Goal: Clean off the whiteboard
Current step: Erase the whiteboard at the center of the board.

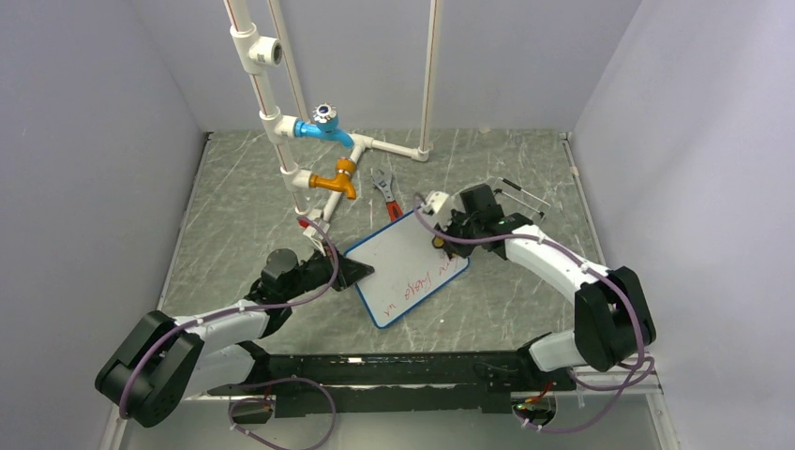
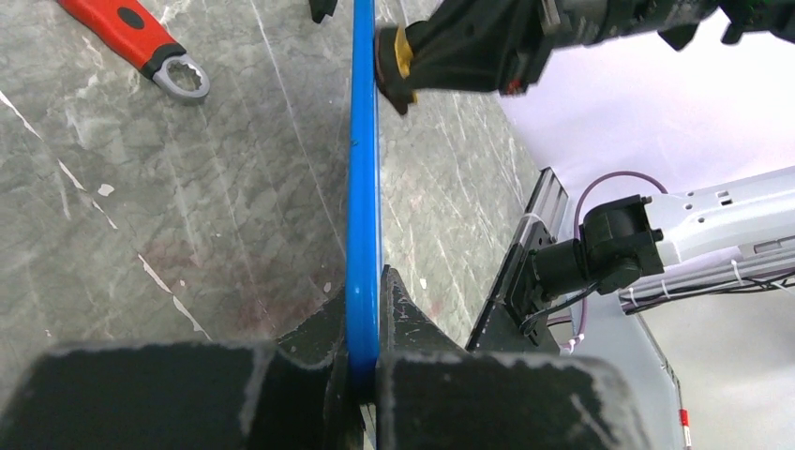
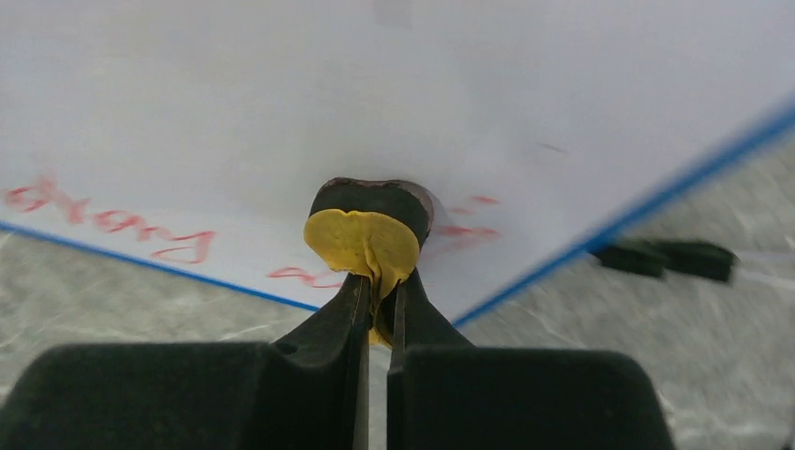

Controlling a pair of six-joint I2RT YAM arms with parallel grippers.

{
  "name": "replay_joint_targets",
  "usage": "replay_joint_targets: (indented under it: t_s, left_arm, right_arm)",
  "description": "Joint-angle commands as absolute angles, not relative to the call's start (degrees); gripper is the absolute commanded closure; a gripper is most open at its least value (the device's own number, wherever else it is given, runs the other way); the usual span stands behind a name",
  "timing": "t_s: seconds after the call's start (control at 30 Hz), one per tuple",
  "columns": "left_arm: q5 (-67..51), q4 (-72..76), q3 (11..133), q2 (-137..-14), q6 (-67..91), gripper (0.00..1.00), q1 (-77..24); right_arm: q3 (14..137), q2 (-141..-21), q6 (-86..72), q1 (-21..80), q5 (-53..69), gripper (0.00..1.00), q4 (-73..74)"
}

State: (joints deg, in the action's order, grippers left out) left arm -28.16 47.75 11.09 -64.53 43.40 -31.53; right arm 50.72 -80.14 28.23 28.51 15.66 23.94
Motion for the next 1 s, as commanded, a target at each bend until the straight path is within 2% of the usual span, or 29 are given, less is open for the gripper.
replay_joint_targets:
  t_s: [0.0, 0.13, 0.23, 0.33, 0.47, 0.73, 0.97]
  left_arm:
    - [-37.86, 54.33, 13.28, -63.16, 42.60, 1.00, -33.13]
    - [-38.34, 55.02, 13.19, -63.43, 42.80, 1.00, -33.09]
    - [-37.75, 54.22, 12.86, -62.44, 42.42, 1.00, -33.12]
    - [-37.44, 53.54, 12.91, -61.83, 42.07, 1.00, -33.02]
    - [-37.66, 52.84, 12.98, -61.46, 41.84, 1.00, -32.98]
    - [-38.82, 52.88, 12.90, -61.61, 41.08, 1.00, -32.95]
    - [-40.82, 53.19, 14.04, -62.03, 41.28, 1.00, -32.94]
  right_arm:
    - [50.75, -80.15, 23.64, 23.01, 8.45, 1.00, 15.44]
    - [51.68, -82.48, 24.33, 22.67, 8.28, 1.00, 17.10]
    - [51.82, -82.90, 28.11, 23.71, 13.86, 1.00, 20.51]
    - [51.09, -82.28, 33.82, 28.89, 19.96, 1.00, 24.41]
    - [51.72, -83.27, 34.56, 33.80, 20.65, 1.00, 25.22]
    - [51.70, -80.30, 24.64, 22.21, 13.02, 1.00, 16.46]
    - [52.45, -82.61, 24.88, 20.19, 11.97, 1.00, 17.84]
